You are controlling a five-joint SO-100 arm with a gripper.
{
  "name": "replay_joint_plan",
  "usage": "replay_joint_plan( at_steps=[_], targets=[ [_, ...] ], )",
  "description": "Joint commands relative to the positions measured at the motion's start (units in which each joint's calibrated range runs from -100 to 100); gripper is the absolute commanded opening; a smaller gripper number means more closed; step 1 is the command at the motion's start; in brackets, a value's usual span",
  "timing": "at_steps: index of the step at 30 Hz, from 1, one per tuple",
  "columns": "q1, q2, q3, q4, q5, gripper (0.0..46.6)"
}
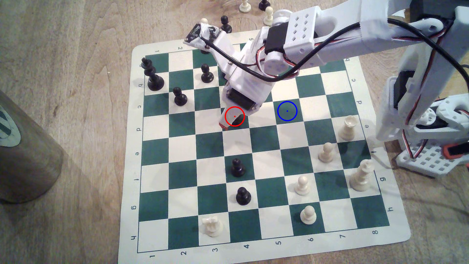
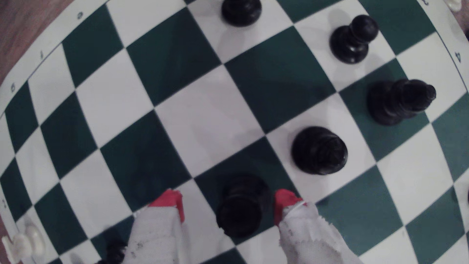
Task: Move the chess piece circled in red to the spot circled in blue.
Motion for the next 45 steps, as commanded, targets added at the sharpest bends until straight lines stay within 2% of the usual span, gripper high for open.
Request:
replay_joint_plan(
  at_steps=[1, 3, 8, 16, 20, 27, 29, 34, 38, 45],
  targets=[
    [0.4, -0.5, -4.5, -0.5, 0.2, 13.1],
    [0.2, -0.4, -4.4, -0.5, 0.3, 8.3],
    [-0.4, -0.5, -4.4, -0.1, 0.6, 0.3],
    [-1.5, -3.0, -4.5, 0.5, -0.1, 0.2],
    [-1.8, -9.4, -4.8, 2.0, -0.8, 0.2],
    [-0.7, -21.9, -4.0, 7.6, -0.3, 0.2],
    [-0.5, -29.4, 0.6, 9.9, 0.2, 0.2],
    [0.0, -38.6, 12.1, 11.2, 1.1, 0.2],
    [1.5, -41.1, 18.5, 10.6, 1.3, 0.2],
    [4.4, -38.6, 21.3, 10.1, 2.1, 0.2]
  ],
)
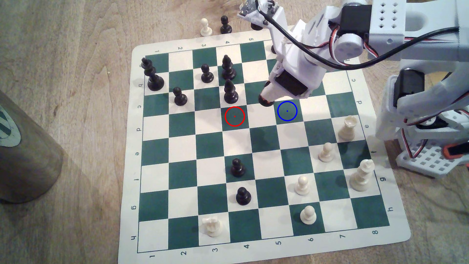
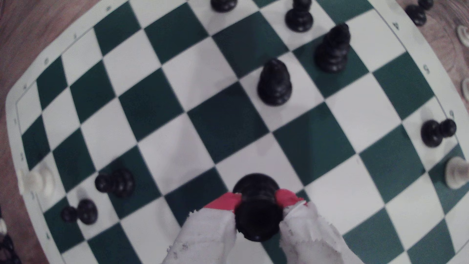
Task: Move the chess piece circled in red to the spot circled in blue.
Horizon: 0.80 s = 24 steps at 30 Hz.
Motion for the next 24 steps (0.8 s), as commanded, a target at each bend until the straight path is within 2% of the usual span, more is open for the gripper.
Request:
replay_joint_plan(
  at_steps=[1, 15, 24],
  targets=[
    [2.0, 1.2, -0.4, -1.0, 0.7, 0.2],
    [2.4, 7.5, 2.7, -1.3, 1.9, 0.2],
    [2.2, 9.0, 3.6, -1.5, 1.9, 0.2]
  ],
)
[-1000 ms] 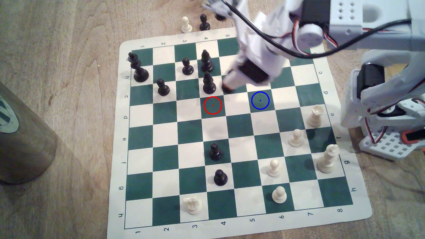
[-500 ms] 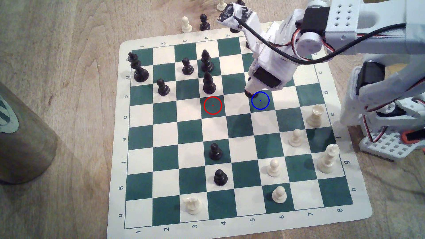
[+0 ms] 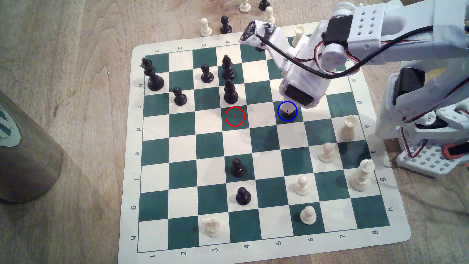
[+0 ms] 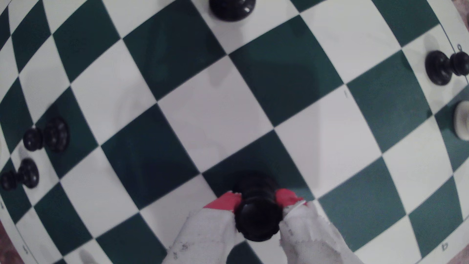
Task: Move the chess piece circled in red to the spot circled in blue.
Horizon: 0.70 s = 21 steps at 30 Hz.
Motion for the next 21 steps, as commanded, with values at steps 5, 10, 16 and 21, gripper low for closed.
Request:
replay_joint_plan(
  at_steps=[5, 10, 16, 21],
  targets=[
    [0.3, 0.5, -0.8, -1.3, 0.1, 0.2],
    [0.5, 0.5, -0.8, -1.8, 0.0, 0.4],
    [0.2, 0.6, -0.6, -2.6, -0.2, 2.0],
    [0.1, 0.8, -0.4, -2.7, -0.4, 12.1]
  ],
)
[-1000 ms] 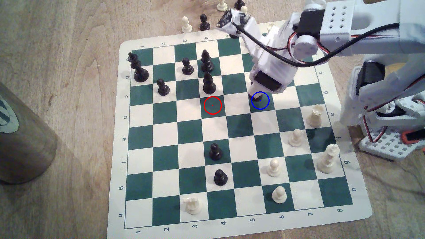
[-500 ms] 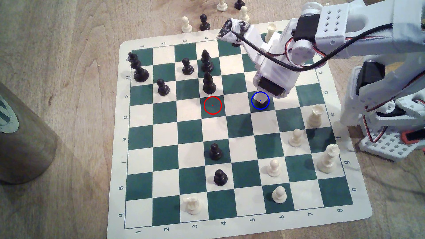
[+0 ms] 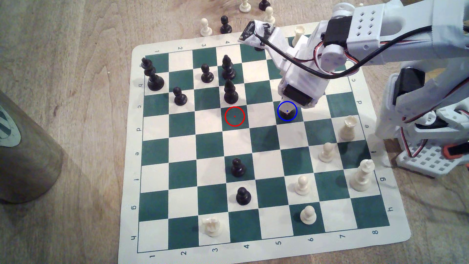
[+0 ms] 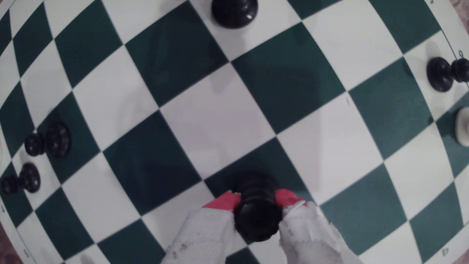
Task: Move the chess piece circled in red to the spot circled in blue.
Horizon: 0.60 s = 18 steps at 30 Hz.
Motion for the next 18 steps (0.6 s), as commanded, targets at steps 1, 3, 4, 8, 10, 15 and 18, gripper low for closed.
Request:
replay_joint_plan(
  at_steps=[1, 3, 4, 8, 10, 15, 18],
  targets=[
    [0.5, -1.1, 0.3, -1.8, -0.4, 19.3],
    [0.7, -2.4, 0.8, -2.1, -0.4, 23.2],
    [0.7, -2.7, 0.9, -2.1, -0.3, 23.5],
    [0.7, -3.7, 0.9, -1.1, 0.1, 23.3],
    [0.8, -6.3, 0.9, 1.2, 0.3, 22.9],
    [0.0, -14.5, 1.0, 8.8, 0.5, 23.2],
    [-1.9, -20.1, 1.1, 14.7, 0.4, 23.7]
  ],
)
